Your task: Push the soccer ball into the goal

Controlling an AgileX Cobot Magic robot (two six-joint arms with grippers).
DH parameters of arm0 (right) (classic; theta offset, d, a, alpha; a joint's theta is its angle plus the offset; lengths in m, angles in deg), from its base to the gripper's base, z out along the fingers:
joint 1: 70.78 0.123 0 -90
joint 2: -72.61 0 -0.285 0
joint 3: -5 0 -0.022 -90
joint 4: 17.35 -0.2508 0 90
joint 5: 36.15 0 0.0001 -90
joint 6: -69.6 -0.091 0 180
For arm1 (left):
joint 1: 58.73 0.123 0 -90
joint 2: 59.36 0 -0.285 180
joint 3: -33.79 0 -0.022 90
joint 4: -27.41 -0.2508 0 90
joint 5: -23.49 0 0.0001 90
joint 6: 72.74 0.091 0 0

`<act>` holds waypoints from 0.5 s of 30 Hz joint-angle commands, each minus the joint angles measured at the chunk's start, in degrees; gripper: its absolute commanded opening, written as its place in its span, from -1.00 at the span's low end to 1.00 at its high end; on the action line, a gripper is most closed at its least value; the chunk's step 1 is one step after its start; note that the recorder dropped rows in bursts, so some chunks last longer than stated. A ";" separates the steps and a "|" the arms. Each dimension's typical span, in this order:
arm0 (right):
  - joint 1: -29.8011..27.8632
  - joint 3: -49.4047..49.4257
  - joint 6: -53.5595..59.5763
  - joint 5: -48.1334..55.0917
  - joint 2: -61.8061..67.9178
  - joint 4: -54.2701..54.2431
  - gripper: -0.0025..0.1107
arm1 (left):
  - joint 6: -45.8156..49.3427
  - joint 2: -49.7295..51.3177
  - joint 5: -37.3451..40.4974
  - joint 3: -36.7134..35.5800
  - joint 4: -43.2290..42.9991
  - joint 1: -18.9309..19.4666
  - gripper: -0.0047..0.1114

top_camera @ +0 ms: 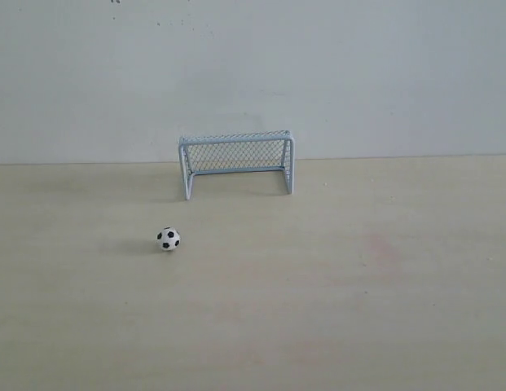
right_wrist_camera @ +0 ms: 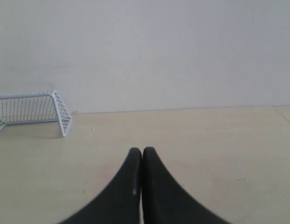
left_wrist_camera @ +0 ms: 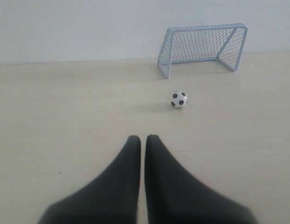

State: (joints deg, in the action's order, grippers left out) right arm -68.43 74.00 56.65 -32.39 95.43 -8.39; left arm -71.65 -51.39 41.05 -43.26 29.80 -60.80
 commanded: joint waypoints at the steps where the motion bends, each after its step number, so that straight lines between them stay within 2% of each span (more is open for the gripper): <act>1: -0.20 6.35 -0.44 -2.94 -7.02 0.11 -0.96 | 0.27 -0.18 -0.21 -0.17 -0.10 0.22 -0.84; 5: -0.20 8.21 -0.44 -2.61 -12.60 0.11 -0.96 | 0.27 -0.18 -0.21 -0.17 -0.10 0.22 -0.84; 7: -0.20 8.21 -0.44 1.50 -15.02 0.11 -0.96 | 0.27 -0.18 -0.21 -0.17 -0.10 0.22 -0.84; 15: -0.08 8.21 -0.67 7.10 -15.02 -0.08 -0.96 | 0.27 -0.18 -0.23 -0.17 -0.10 0.22 -0.84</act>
State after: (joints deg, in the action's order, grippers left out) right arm -68.43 82.03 56.00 -26.93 80.75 -8.60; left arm -71.65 -51.39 41.05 -43.26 29.80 -60.80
